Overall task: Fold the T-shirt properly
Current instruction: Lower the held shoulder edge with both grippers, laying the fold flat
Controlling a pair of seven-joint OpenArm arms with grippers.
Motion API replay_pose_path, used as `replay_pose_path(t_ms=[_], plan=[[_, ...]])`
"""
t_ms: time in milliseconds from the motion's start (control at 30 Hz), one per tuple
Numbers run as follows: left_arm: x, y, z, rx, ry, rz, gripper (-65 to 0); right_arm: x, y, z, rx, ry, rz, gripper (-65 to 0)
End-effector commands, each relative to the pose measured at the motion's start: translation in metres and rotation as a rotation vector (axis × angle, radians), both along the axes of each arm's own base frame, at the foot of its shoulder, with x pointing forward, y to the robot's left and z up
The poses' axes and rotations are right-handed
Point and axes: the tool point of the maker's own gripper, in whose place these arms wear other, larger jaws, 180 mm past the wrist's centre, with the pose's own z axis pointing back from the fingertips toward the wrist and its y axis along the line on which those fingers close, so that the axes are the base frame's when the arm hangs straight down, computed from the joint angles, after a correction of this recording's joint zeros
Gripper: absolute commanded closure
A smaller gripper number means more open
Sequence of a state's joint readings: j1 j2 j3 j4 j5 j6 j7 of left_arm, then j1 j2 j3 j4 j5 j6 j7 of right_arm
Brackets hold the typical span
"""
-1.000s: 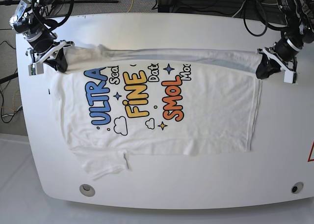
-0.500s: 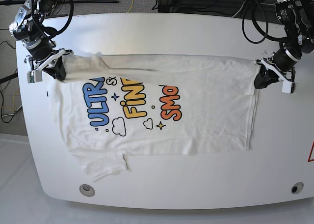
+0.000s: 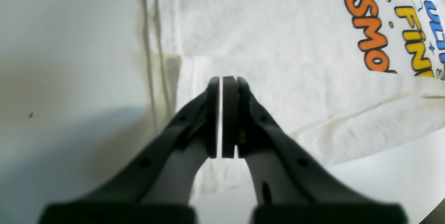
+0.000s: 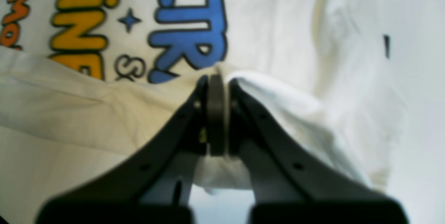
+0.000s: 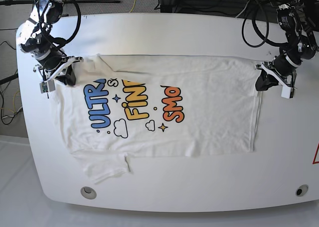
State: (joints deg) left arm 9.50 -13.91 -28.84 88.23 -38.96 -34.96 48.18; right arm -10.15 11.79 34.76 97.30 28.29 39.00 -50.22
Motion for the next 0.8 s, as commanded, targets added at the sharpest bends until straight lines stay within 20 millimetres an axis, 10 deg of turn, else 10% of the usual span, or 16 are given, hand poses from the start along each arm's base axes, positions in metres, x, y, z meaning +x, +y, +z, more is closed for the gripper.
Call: replay_pose_path(t_ms=[0,767], plan=[[0.012,0.005,0.012,0.003,-0.046,-0.001,0.0,0.013,-0.006,0.011,0.0,-0.046,-0.003,0.0],[0.025,-0.016,-0.018,0.212,0.053,-0.079,0.0,0.036,0.004,0.009,-0.01,-0.045,0.045,0.0]])
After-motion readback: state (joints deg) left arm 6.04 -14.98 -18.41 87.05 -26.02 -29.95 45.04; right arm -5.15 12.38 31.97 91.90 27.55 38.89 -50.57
